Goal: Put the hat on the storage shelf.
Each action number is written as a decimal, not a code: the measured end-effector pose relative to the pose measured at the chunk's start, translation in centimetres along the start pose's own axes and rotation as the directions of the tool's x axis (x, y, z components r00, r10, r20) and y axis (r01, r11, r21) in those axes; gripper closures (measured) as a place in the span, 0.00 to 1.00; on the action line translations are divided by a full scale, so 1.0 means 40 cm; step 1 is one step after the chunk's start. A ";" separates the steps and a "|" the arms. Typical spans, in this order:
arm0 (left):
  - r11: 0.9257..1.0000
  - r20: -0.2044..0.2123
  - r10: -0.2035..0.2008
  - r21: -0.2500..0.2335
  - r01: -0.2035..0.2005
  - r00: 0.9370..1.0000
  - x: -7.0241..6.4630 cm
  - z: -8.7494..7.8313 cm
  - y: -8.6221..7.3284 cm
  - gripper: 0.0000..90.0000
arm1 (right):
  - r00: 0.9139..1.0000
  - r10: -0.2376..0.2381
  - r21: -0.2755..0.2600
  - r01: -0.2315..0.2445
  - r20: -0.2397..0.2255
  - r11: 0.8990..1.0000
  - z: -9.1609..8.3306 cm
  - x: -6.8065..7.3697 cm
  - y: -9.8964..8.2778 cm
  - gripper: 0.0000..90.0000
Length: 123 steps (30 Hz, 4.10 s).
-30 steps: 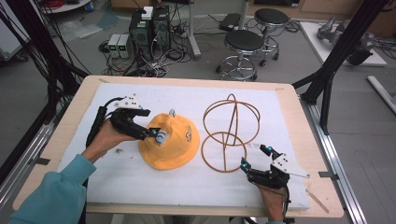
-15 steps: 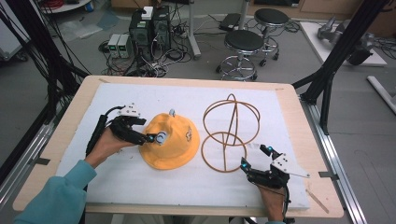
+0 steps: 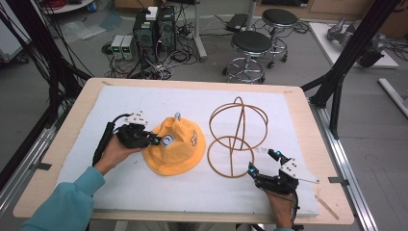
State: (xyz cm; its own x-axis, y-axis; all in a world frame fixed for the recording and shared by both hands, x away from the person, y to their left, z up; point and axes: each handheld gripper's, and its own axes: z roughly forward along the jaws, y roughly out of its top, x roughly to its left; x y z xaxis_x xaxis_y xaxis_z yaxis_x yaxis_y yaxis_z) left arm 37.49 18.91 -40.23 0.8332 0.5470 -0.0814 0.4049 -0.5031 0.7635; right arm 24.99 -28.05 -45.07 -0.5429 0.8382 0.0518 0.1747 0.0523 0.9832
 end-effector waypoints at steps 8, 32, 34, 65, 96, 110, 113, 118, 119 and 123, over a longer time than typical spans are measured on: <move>0.999 0.002 -0.009 -0.033 0.009 1.000 -0.002 -0.027 0.005 0.96 | 1.000 0.001 0.001 -0.001 -0.001 1.000 0.000 -0.001 0.000 0.11; 0.984 -0.015 -0.035 -0.173 0.032 0.999 0.001 -0.235 0.145 0.97 | 1.000 -0.001 -0.003 0.001 0.001 1.000 -0.001 0.000 0.000 0.11; 0.982 -0.024 -0.024 -0.186 0.019 0.999 -0.002 -0.255 0.166 0.97 | 1.000 -0.002 -0.001 0.002 0.002 1.000 -0.001 0.000 0.000 0.11; 0.919 0.071 0.071 -0.392 -0.037 0.995 -0.122 -0.350 0.437 0.97 | 1.000 -0.015 -0.005 0.015 0.004 1.000 0.001 0.002 0.000 0.11; 0.946 0.205 0.181 -0.304 -0.113 0.962 -0.269 -0.094 0.527 0.97 | 1.000 -0.002 -0.011 0.002 -0.006 1.000 -0.002 -0.001 -0.001 0.11; 0.947 0.167 0.192 -0.289 -0.138 0.967 -0.264 -0.054 0.490 0.18 | 1.000 0.000 -0.014 0.000 -0.002 1.000 -0.003 0.000 -0.001 0.11; 0.947 0.161 0.182 -0.295 -0.128 0.970 -0.255 -0.055 0.477 0.11 | 1.000 -0.002 -0.015 0.002 -0.002 1.000 -0.003 0.000 -0.001 0.11; 0.934 0.119 0.197 -0.325 -0.149 0.973 -0.242 -0.070 0.438 0.08 | 1.000 -0.003 -0.015 0.003 -0.003 1.000 -0.002 0.000 -0.001 0.11; 0.925 0.090 0.214 -0.339 -0.172 0.973 -0.234 -0.081 0.403 0.08 | 1.000 -0.008 -0.015 0.008 -0.003 1.000 -0.003 0.000 -0.001 0.11; 0.914 0.017 0.235 -0.345 -0.214 0.972 -0.214 -0.111 0.313 0.08 | 1.000 -0.004 -0.014 0.004 -0.002 1.000 -0.003 0.000 -0.002 0.11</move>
State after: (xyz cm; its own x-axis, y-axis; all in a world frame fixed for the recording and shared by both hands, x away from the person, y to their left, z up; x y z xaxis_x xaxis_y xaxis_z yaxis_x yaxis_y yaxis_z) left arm 33.76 10.90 -27.14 0.9114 0.4019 0.0888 0.0613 -0.3459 0.9363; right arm 24.86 -28.13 -45.11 -0.5455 0.8367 0.0484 0.1610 0.0480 0.9858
